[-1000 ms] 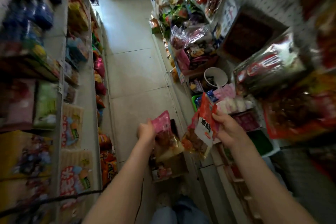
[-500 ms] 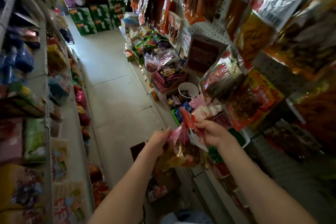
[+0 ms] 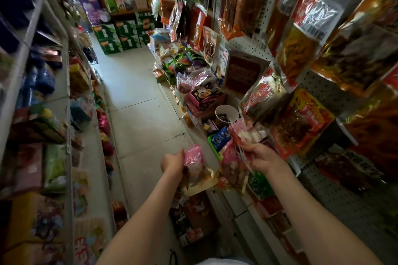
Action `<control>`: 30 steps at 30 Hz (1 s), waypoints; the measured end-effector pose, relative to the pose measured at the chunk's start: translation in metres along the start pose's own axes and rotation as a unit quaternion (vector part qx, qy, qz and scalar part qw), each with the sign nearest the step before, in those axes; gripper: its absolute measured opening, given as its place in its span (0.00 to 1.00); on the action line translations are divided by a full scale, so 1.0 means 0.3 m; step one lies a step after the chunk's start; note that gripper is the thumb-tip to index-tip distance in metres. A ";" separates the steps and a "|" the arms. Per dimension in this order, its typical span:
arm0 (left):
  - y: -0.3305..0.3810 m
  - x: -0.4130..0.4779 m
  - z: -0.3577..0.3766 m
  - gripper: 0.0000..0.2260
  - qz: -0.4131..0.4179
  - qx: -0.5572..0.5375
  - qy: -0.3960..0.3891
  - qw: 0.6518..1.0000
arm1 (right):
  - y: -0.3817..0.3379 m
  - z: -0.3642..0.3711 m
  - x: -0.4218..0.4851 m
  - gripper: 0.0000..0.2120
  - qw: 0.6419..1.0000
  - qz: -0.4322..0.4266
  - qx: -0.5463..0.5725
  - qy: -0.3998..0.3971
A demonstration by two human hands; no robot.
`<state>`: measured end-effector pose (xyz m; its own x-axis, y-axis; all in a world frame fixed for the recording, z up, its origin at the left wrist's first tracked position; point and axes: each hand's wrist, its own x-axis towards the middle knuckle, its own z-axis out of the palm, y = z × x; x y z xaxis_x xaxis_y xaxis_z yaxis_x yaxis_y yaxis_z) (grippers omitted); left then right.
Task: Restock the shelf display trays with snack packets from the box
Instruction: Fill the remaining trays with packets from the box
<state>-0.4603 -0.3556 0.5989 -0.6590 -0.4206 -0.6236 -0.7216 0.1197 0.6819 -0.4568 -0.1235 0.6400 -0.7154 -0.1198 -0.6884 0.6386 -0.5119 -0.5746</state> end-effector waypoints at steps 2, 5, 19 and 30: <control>-0.003 0.000 -0.007 0.16 -0.048 -0.133 -0.097 0.985 | -0.010 0.019 0.000 0.15 1.000 -0.005 -0.008 -0.027; 0.002 -0.014 -0.008 0.17 -0.117 -0.220 -0.229 0.941 | -0.015 0.056 0.004 0.14 0.998 0.008 -0.033 -0.057; 0.040 0.017 -0.023 0.09 0.089 -0.065 -0.074 0.991 | -0.067 0.130 0.032 0.17 0.994 0.016 -0.090 -0.062; 0.099 -0.114 0.027 0.35 -0.015 -0.187 -0.381 0.905 | -0.029 0.248 0.082 0.20 0.996 -0.017 -0.067 0.048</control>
<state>-0.4611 -0.3305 0.6374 -0.6976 0.3411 -0.6300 -0.7137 -0.2541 0.6527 -0.5012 -0.1853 0.6610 -0.7109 -0.0189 -0.7030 0.6511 -0.3957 -0.6477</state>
